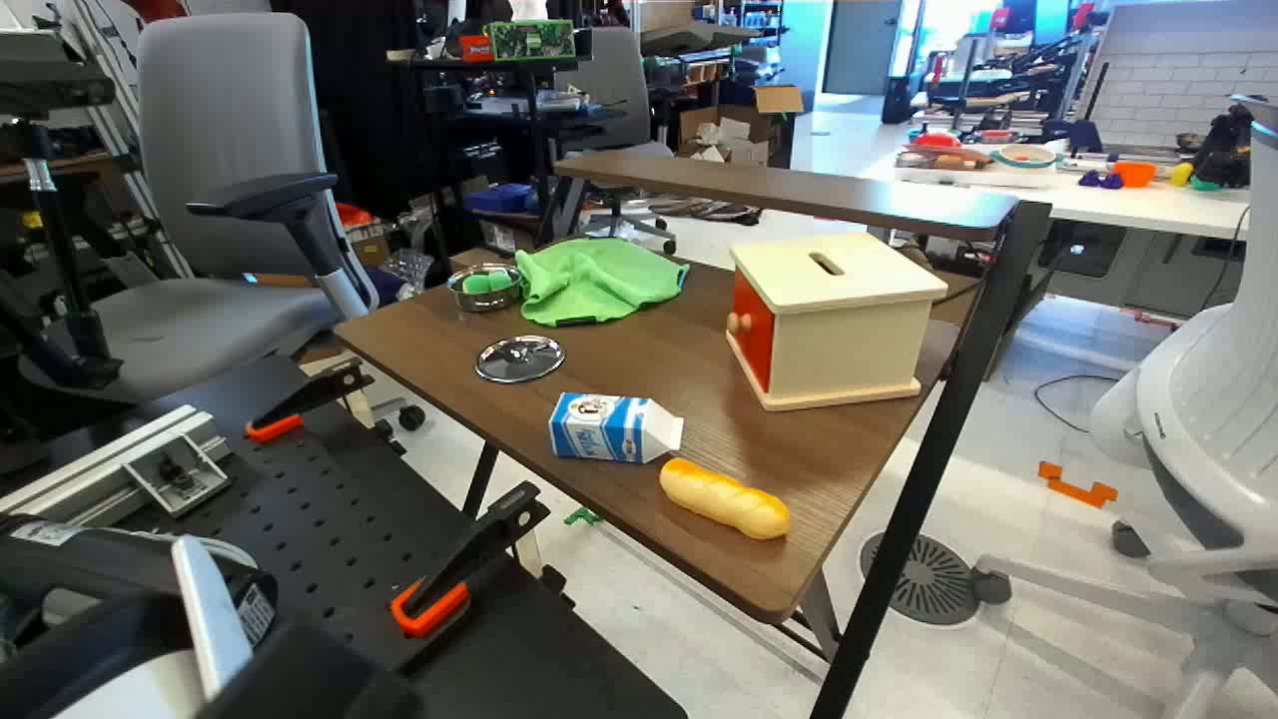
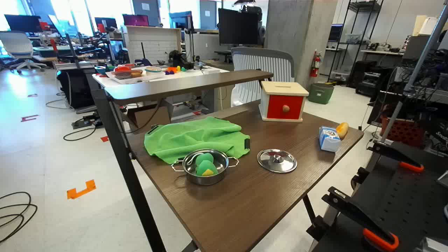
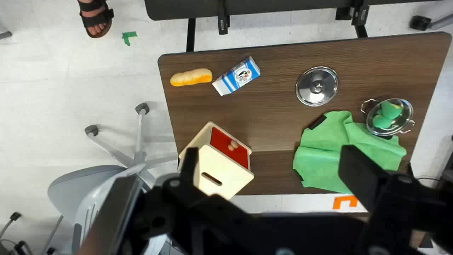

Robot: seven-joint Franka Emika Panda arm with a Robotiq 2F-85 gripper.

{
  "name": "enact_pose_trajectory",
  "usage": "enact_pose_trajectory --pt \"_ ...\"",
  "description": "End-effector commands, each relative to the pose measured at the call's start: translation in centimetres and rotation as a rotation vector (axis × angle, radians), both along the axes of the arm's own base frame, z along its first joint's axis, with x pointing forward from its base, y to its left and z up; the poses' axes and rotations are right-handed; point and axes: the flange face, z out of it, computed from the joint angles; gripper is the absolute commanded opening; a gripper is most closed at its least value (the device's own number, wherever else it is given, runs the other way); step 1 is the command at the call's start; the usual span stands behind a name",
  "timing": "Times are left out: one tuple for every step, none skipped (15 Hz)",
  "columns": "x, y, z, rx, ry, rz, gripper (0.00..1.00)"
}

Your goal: Fold the green towel

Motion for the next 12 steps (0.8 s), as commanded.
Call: enact_pose_trajectory --pt "0.0 0.0 0.2 0.000 -0.002 0.000 1.00" --pt "0.0 0.0 0.2 0.000 -0.004 0.000 1.00" --pt "0.0 0.0 0.3 0.000 -0.004 0.000 1.00" --pt "0.0 0.0 0.3 0.000 -0.004 0.000 1.00" --pt "0.0 0.0 0.3 0.000 -0.004 0.000 1.00" --pt "0.5 0.3 -0.1 0.002 -0.002 0.000 1.00" --pt "1.0 0.8 -0.5 0.016 0.005 0.008 1.00" --pt "1.5 1.4 -1.0 0.026 0.010 0.014 1.00" --pt "2.3 2.3 -1.5 0.040 0.023 0.032 1.00" --pt "2.9 3.2 -2.1 0.038 0.025 0.051 1.00" --pt "3.9 4.3 -2.9 0.046 0.021 0.062 1.00" --pt "5.0 5.3 -3.7 0.051 0.013 0.064 1.00"
